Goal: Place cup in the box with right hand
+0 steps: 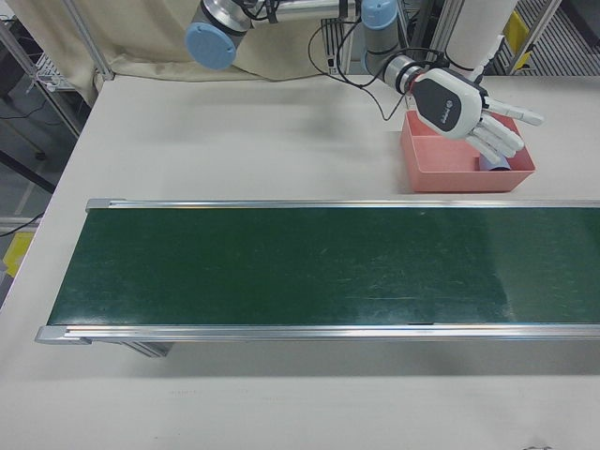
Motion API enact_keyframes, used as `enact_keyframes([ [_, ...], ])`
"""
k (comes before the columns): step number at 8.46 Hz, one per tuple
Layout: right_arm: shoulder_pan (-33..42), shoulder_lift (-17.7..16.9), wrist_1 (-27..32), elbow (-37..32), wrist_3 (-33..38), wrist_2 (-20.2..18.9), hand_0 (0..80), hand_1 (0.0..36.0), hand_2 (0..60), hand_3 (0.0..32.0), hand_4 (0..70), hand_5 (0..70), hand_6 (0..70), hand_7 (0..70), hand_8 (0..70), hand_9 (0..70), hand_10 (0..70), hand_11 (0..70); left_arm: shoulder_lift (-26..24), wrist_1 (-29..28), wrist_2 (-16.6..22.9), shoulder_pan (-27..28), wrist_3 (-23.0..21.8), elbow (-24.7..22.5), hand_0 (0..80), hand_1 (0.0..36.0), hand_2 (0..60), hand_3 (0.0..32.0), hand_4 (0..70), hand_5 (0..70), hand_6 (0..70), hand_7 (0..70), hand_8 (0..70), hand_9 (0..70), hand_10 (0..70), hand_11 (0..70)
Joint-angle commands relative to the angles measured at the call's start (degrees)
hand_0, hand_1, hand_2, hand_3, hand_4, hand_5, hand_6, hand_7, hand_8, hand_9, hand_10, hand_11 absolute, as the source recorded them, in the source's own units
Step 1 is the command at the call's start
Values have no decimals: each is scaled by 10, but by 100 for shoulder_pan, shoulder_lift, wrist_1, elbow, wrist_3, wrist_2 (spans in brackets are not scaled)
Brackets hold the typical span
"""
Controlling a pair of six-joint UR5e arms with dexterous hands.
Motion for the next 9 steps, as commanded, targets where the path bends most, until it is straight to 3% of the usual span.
enact_keyframes([
  [1, 1317, -1475, -325, 857, 825, -47, 64, 0, 0, 0, 66, 0, 12, 51, 6, 36, 0, 0, 0, 0, -1, -5, 0, -15, 0, 0, 0, 0, 0, 0, 0, 0, 0, 0, 0, 0],
  [2, 1721, -1531, -1146, 805, 1745, -65, 113, 0, 0, 0, 73, 0, 17, 70, 7, 38, 0, 0, 0, 0, -1, -5, 0, -15, 0, 0, 0, 0, 0, 0, 0, 0, 0, 0, 0, 0],
  [3, 2081, -1488, -2468, 796, 2894, -152, 169, 7, 6, 0, 93, 0, 25, 105, 10, 50, 0, 0, 0, 0, -1, -5, 0, -15, 0, 0, 0, 0, 0, 0, 0, 0, 0, 0, 0, 0],
  [4, 2633, -1479, -3464, 630, 3758, -579, 211, 16, 4, 0, 76, 0, 29, 123, 13, 56, 0, 0, 0, 0, -1, -5, 0, -6, 0, 0, 0, 0, 0, 0, 0, 0, 0, 0, 0, 0],
  [5, 3465, -1479, -3674, 194, 4358, -1367, 213, 14, 0, 0, 49, 0, 30, 123, 13, 57, 0, 0, 0, 0, -1, -5, 0, -6, 0, 0, 0, 0, 0, 0, 0, 0, 0, 0, 0, 0],
  [6, 4509, -1479, -3668, -133, 4478, -2532, 221, 16, 0, 0, 1, 3, 29, 113, 13, 53, 0, 0, 0, 0, -1, -5, 0, -6, 0, 0, 0, 0, 0, 0, 0, 0, 0, 0, 0, 0],
  [7, 5337, -1479, -3659, -345, 4487, -3327, 223, 17, 0, 0, 0, 6, 28, 102, 14, 54, 0, 0, 0, 0, -1, -5, 0, -6, 0, 0, 0, 0, 0, 0, 0, 0, 0, 0, 0, 0],
  [8, 5990, -1487, -3424, -686, 4505, -3952, 201, 12, 0, 0, 0, 7, 32, 116, 21, 67, 0, 0, 0, 0, -1, -5, 0, -15, 0, 0, 0, 0, 0, 0, 0, 0, 0, 0, 0, 0],
  [9, 6710, -1522, -2569, -1447, 4644, -4646, 167, 3, 0, 0, 0, 9, 34, 120, 30, 81, 3, 9, 0, 0, -1, -5, 0, -6, 0, 0, 0, 0, 0, 0, 0, 0, 0, 0, 0, 0],
])
